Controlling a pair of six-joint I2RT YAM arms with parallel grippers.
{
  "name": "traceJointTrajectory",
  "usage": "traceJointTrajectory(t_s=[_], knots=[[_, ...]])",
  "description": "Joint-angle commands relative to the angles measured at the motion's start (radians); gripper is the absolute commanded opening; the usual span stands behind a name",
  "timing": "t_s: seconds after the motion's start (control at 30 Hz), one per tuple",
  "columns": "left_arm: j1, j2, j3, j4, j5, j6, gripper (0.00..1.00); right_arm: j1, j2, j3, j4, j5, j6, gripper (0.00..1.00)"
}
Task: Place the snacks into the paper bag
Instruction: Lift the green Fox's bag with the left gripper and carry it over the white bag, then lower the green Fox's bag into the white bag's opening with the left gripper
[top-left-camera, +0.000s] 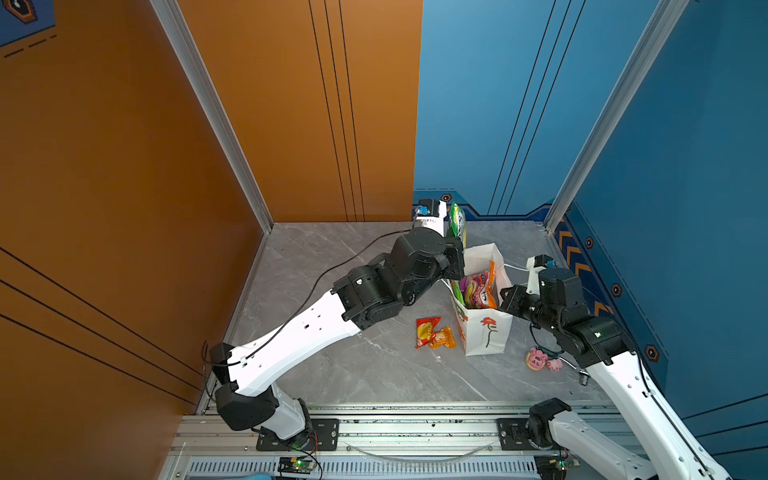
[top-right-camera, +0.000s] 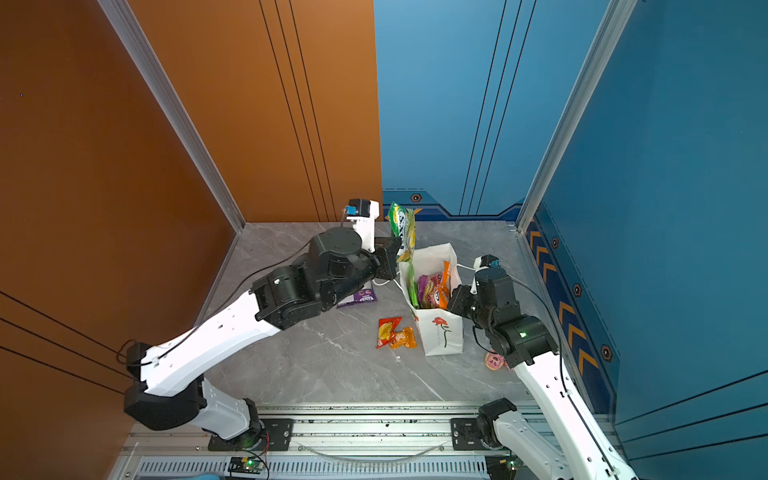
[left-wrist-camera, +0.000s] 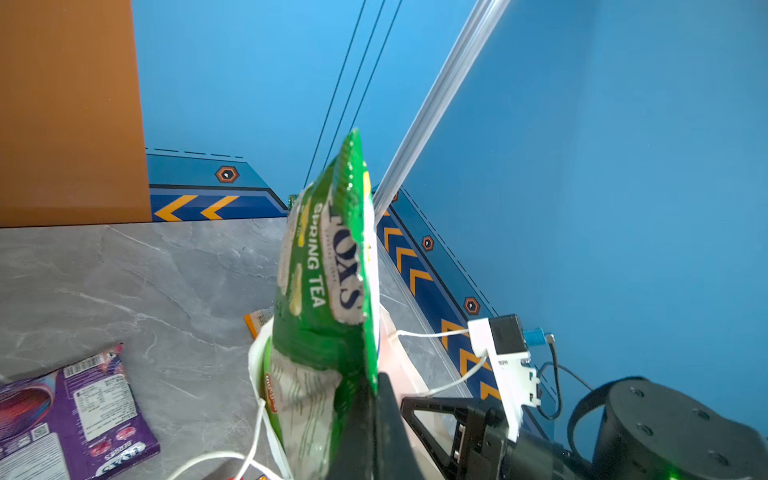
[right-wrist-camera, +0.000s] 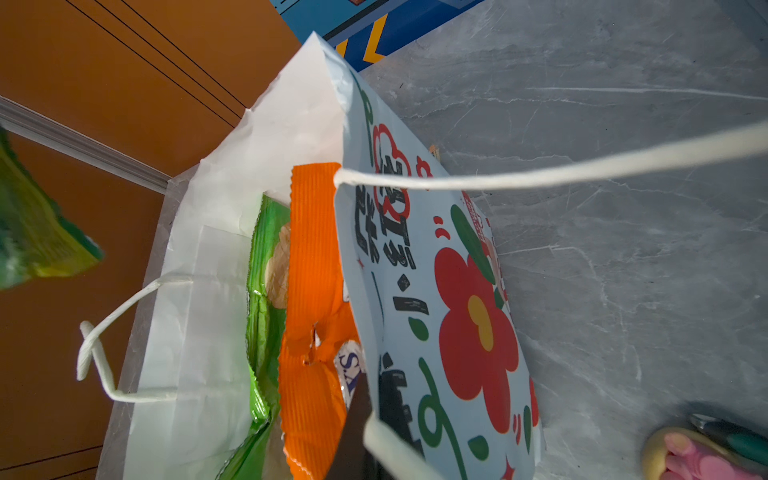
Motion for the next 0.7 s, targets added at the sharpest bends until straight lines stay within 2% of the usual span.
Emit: traceJointTrajectory(t_s=[0.0,0.3,0.67], knots=[[-0.023,0.009,0.055,0.053,0.054,-0.039,0.0,0.007,-0.018,-0.007,0.042,0.014,0.003,0.0],[-0.046,0.057,0.053,0.018,0.089,-0.096,0.0,0.007,-0.011,-0.001,0.048,0.021,0.003,0.0],[-0.061,0.126,0.076,-0.06,0.052,-0.138,0.0,0.007,-0.017,-0.009,0.045,0.021,0.008,0.0]])
